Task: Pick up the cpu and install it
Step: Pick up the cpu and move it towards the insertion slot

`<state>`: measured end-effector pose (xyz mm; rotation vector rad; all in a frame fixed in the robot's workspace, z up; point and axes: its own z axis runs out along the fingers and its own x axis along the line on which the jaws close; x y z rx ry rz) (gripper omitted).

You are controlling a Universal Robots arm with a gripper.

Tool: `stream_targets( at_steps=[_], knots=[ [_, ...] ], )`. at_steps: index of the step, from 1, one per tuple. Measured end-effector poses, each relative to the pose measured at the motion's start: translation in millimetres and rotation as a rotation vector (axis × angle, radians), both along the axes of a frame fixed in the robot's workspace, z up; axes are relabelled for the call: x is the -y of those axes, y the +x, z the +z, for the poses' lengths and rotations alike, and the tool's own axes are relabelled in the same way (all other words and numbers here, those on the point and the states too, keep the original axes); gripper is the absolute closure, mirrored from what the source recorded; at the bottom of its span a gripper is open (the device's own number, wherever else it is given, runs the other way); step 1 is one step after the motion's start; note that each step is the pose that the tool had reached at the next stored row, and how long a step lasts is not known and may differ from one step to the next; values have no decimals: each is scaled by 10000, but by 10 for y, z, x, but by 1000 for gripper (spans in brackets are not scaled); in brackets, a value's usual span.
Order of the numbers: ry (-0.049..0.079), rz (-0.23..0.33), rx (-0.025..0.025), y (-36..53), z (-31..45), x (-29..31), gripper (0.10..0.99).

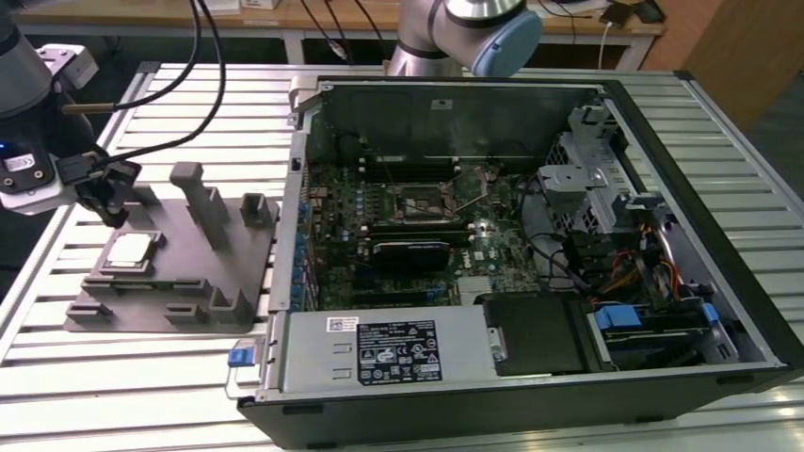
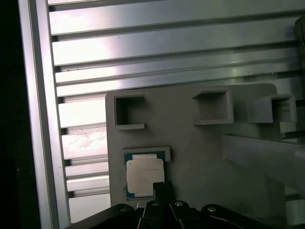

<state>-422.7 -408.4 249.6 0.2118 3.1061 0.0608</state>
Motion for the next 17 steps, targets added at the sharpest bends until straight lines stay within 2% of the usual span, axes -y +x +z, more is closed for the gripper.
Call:
stream_targets(
  at_steps=[17],
  knots=[
    [2, 1, 1, -71, -262, 11, 980]
  ],
)
